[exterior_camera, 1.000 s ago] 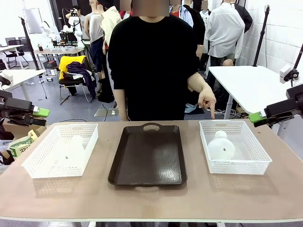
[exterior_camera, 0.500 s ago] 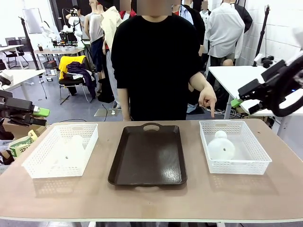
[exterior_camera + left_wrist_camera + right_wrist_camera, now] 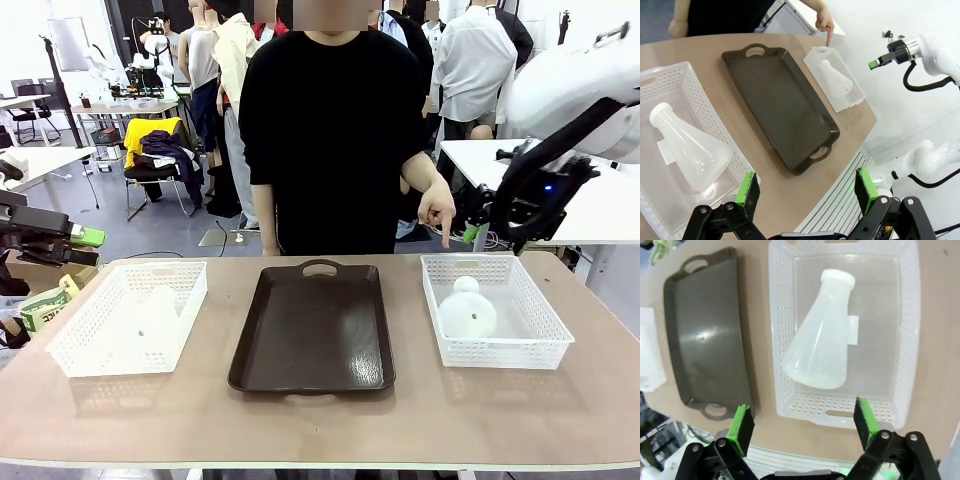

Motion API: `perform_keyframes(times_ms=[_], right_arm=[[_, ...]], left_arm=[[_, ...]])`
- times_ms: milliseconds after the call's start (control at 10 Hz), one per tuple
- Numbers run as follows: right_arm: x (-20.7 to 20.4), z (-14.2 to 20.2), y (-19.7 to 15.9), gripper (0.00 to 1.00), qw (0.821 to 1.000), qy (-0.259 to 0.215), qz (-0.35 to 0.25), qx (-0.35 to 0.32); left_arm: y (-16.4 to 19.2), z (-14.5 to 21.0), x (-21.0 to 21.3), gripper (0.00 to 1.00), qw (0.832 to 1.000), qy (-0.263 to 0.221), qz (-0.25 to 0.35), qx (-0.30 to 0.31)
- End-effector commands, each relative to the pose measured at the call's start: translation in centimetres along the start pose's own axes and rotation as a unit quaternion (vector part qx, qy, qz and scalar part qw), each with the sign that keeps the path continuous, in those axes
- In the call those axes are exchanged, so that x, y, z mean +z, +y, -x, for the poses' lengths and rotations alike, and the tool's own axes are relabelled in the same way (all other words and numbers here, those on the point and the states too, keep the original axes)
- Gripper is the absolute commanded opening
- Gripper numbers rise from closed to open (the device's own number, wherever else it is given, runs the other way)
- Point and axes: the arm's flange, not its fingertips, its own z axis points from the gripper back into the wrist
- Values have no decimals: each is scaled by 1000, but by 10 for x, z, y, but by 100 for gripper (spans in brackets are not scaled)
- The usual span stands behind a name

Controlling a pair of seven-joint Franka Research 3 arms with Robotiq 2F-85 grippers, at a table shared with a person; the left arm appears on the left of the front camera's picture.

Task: Prepare the laboratory tools.
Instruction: Pick up the Big flask that the person points to.

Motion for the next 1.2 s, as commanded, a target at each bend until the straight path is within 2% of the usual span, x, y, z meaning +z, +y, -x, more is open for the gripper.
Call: perform_keyframes(times_ms=[0,100,200,700,900,1100], right_arm=[[-3,-14,16,100,1000,14,15,-8],[-6,-15,15,100,1000,3,25,-10],[-6,-7,8,100,1000,7,7,-4],[-6,-12,9,100,1000,5,9,-8],[-17,-27,23,100,992,21,91,-89],[-44,-57,33,100,982,60,136,-119]], left_arm=[[3,1,-1,100,1000,-11,10,-11],[3,1,-1,100,1000,-11,10,-11],[3,1,-1,100,1000,-11,10,-11],[3,1,-1,100,1000,-11,10,-11],[3,1,-1,100,1000,-11,10,-11],[3,1,-1,100,1000,-11,10,-11]])
